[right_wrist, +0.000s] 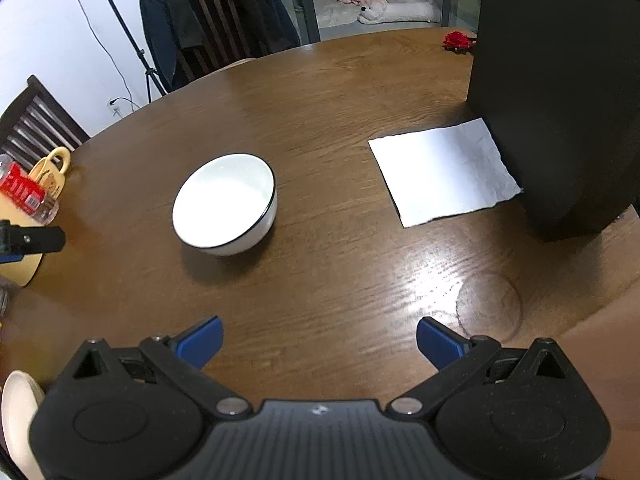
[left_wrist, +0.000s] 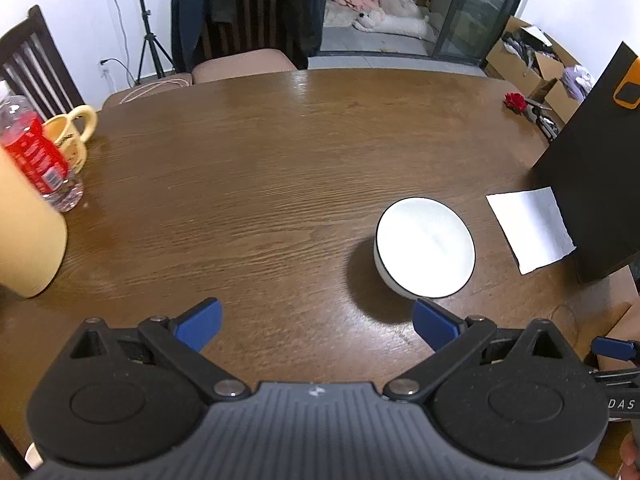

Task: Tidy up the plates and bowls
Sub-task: 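Move both grippers toward the remaining white black-rimmed bowl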

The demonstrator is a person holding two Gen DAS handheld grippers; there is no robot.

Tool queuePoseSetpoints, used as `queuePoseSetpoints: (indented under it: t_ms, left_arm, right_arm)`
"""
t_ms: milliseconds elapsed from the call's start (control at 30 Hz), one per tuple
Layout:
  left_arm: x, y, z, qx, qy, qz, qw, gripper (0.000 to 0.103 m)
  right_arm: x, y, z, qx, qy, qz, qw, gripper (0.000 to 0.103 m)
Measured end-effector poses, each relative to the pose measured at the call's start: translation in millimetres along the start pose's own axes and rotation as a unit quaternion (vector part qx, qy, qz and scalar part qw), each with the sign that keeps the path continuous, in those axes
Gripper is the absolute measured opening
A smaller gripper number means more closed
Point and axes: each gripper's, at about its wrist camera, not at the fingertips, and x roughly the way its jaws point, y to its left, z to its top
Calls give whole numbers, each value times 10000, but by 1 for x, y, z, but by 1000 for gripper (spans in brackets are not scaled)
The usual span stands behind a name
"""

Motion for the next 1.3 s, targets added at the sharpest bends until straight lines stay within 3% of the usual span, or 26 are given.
queuePoseSetpoints:
  t_ms: [900,1033,1167,1300]
  left_arm:
    - [97,-22,40,72,473,-95,9988,102]
    - [108,-25,43,58,505,-112,9986,100]
    - [119,-27,45,-4,572,-133,9983,87]
    - [126,-29,46,-28,611,-200,9979,74]
  right_arm:
    - [78,17,67,44,130,141,9998,101]
    - [86,20,73,51,118,161,9998,91]
    - [95,20,78,137,117,216,9996,83]
    - [105,21,81,200,145,311,9992,66]
